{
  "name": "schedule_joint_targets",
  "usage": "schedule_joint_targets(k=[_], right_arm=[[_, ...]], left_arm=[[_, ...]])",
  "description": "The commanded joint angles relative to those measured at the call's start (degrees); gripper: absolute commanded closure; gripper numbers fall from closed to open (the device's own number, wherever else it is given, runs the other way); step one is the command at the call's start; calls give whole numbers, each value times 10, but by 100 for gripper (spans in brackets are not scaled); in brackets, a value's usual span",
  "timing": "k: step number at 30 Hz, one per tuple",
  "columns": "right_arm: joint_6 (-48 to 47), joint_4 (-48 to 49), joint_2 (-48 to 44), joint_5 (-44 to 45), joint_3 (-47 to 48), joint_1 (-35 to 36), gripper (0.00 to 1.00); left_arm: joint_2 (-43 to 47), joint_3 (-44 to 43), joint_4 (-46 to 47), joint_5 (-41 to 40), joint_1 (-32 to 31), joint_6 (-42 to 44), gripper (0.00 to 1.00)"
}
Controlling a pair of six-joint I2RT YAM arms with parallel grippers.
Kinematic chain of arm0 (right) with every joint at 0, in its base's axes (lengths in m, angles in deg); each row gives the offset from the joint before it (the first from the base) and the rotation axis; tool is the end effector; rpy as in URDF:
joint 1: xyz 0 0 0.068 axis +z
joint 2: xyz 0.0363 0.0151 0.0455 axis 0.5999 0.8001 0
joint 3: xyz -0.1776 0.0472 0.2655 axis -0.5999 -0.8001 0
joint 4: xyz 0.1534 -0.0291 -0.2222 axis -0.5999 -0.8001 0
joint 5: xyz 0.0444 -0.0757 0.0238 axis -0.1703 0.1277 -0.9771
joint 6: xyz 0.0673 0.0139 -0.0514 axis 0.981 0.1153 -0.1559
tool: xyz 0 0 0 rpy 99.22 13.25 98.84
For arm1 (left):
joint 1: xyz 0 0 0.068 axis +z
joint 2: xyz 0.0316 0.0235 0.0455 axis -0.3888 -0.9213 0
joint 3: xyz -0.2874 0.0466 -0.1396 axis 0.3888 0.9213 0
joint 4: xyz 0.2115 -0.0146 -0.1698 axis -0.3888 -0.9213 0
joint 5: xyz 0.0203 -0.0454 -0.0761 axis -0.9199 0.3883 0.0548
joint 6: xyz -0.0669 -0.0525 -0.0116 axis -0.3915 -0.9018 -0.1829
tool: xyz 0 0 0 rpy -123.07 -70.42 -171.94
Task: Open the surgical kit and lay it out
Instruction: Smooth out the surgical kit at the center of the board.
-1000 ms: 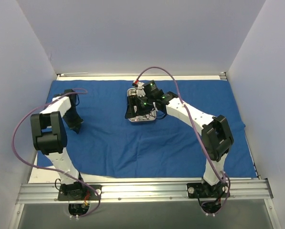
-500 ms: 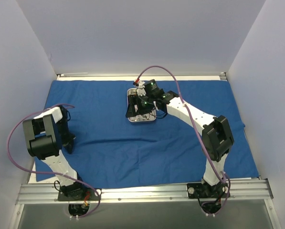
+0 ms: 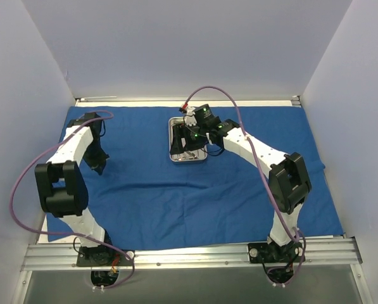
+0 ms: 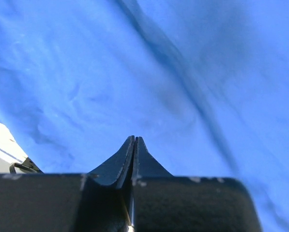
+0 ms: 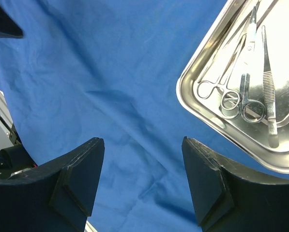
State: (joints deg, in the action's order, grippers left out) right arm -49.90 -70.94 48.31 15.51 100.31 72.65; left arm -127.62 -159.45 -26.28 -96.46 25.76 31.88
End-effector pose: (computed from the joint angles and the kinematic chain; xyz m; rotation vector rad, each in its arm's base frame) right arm 0.3748 0.3129 0.3178 -0.6377 2.1410 1.0466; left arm 0.3466 0.0396 0.2381 -1.0588 2.7902 0.4061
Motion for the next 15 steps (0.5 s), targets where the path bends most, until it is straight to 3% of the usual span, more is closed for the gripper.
schedule_joint_targets(k=[1,2,3,7,9,12,15], right_arm=[[-13,-8,-28,-11,-3,-5,33],[-13,-3,-21,-17,-3,-5,32],[-6,1,-17,-29,-3,-5,31],[6,21,-3,-49,0,8,28],[0,23,5,-56,7,31,27],[-25,19,22,-61,24,71,23],[-39,28,46,-61,41,130,17]], left_arm=[[85,-10,-2,17,6,12,95],[98,-15,8,21,3,20,89],[118,-21,9,22,2,25,76],[163,-47,27,29,-2,55,48],[177,-57,18,30,-2,59,21],[200,-52,24,47,-1,71,7],[216,-55,27,71,-1,78,6]])
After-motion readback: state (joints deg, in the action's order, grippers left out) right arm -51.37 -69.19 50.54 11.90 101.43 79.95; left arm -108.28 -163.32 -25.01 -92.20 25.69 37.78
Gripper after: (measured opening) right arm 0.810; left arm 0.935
